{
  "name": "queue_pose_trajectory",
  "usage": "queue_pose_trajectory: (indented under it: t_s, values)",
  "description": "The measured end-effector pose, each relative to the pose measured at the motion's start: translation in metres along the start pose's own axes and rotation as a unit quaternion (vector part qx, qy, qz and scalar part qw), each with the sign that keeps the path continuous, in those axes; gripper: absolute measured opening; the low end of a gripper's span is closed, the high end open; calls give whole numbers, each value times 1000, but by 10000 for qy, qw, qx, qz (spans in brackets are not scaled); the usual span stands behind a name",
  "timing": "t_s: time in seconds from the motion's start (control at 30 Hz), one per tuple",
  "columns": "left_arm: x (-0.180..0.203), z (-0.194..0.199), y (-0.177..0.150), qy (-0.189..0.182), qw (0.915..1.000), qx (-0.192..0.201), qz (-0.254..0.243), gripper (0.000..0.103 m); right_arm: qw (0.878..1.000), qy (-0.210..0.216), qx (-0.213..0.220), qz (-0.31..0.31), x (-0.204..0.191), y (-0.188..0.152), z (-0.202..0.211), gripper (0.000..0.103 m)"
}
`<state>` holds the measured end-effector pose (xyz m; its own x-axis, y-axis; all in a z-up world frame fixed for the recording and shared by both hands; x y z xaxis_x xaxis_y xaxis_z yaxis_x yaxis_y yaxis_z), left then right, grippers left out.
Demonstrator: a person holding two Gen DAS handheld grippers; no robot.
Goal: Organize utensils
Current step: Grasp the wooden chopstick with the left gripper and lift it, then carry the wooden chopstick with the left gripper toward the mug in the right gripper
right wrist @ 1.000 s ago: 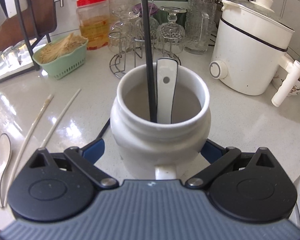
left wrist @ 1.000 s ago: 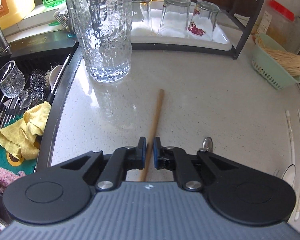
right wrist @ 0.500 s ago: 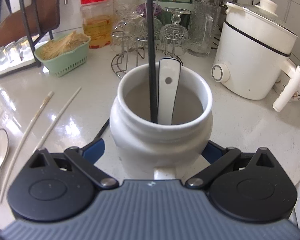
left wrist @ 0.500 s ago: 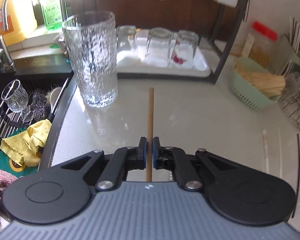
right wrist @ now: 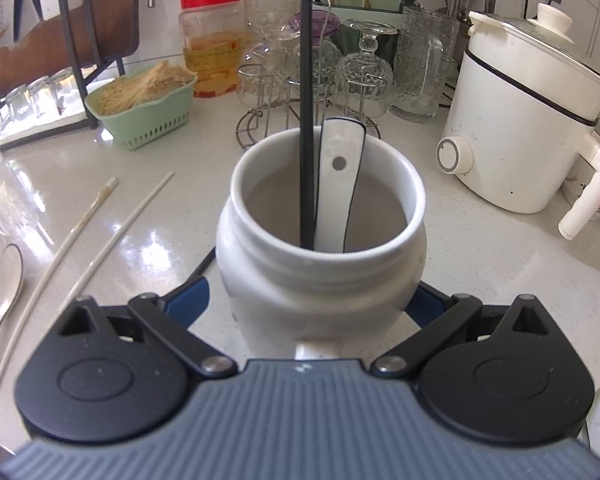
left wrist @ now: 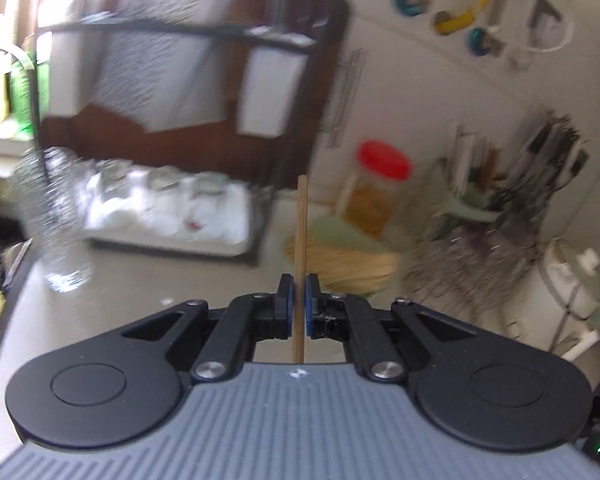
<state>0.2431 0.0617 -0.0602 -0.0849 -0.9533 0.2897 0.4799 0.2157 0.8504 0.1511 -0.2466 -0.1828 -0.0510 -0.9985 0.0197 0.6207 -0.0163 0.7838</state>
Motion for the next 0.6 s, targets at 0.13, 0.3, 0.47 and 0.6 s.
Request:
queue_pose_trajectory:
  t_s: [0.13, 0.3, 0.47, 0.6]
  values:
    - [65, -11, 16, -555, 9979, 331, 2, 7, 9999, 112, 39, -59, 2, 0, 2, 103]
    - [145, -27, 34, -1310, 9892, 659, 70, 7, 9996, 204, 159, -126, 7, 3, 4, 103]
    - [214, -49, 26, -2022, 9773, 624, 75, 7, 9991, 277, 202, -264, 14, 2, 4, 103]
    - [253, -64, 4, -2303, 9720, 468, -85, 7, 9985, 351, 182, -386, 20, -2, 4, 103]
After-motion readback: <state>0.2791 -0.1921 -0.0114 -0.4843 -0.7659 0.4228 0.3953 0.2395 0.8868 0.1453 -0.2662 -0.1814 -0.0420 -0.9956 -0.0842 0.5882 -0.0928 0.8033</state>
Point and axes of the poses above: each gripper's, at about its wrist camera, not at the fingertips, and z roughly against the way its jaws point, x to its right, y to its top, the point moved 5 cm from there along -z, roughly the way its jaws point, and after that the axes turned 8 degrees about x, right-handed, at the moved point
